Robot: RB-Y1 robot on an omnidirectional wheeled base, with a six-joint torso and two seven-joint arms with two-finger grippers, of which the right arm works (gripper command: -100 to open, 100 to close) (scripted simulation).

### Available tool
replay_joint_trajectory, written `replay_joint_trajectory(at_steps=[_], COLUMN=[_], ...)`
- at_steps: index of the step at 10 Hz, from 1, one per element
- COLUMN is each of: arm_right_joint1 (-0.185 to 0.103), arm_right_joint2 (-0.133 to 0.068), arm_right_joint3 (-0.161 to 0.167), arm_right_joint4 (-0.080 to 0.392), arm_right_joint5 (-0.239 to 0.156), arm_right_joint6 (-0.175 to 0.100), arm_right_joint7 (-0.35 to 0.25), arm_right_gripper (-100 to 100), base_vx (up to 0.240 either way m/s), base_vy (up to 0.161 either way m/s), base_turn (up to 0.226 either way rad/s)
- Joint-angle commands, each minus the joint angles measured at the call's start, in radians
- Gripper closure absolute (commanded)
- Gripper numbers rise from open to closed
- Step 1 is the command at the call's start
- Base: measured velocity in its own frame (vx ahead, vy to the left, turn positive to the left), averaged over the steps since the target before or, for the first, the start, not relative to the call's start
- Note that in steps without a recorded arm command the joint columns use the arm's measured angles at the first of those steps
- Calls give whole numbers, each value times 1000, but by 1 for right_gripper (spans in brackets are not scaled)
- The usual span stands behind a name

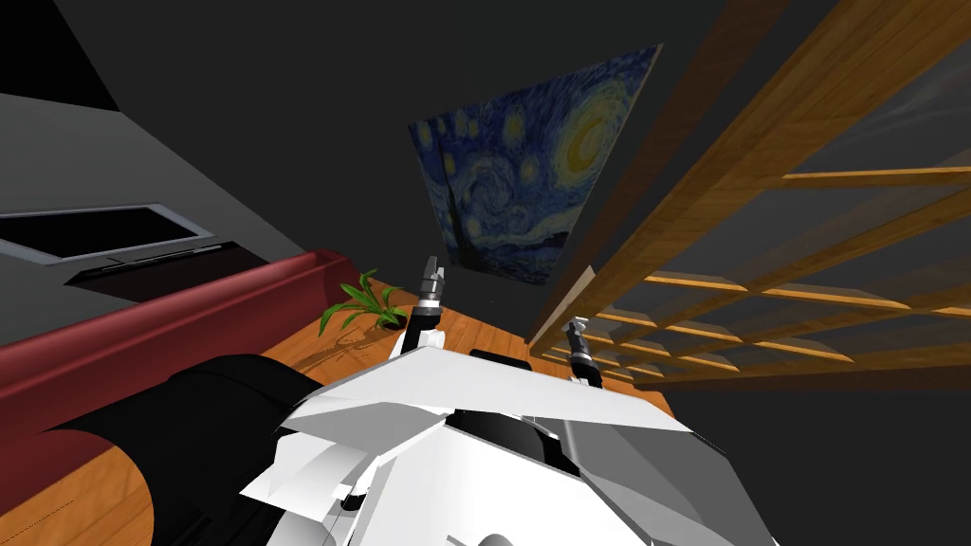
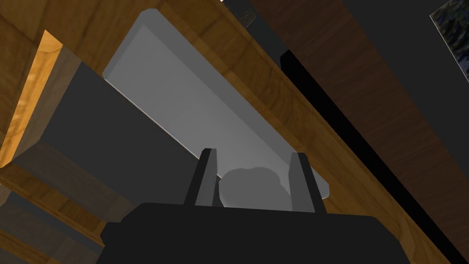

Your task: Pull the door open

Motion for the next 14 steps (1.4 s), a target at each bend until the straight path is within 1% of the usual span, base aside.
replay_joint_trajectory(at_steps=[1,2,3,4,5,6,7,8,9,10,11,12,13,14], arm_right_joint1=[-5,-5,-5,-4,-4,-3,-3,-3,-2,-2,-2,-2,-2,-2], arm_right_joint2=[-13,-17,-17,-21,-21,-25,-25,-30,-34,-34,-34,-38,-41,-41], arm_right_joint3=[-6,1,1,8,8,15,15,21,28,28,28,36,43,43], arm_right_joint4=[31,32,32,32,32,33,33,33,34,34,34,34,34,34], arm_right_joint5=[-11,-23,-23,-35,-35,-47,-47,-59,-70,-70,-70,-83,-96,-96], arm_right_joint6=[-3,-4,-4,-5,-5,-6,-6,-6,-7,-7,-7,-8,-10,-10], arm_right_joint7=[-31,-69,-72,-110,-113,-151,-155,-196,-221,-237,-237,-279,-304,-320], arm_right_gripper=[100,100,100,100,100,100,100,100,100,100,100,100,100,100], base_vx=[-23,-20,-15,-23,-19,-24,-21,-27,-34,-21,-10,-16,-36,-27], base_vy=[1,3,1,3,-1,-3,-2,2,-1,-4,-2,2,-5,-10], base_turn=[23,42,21,49,20,56,37,41,70,28,2,46,75,34])
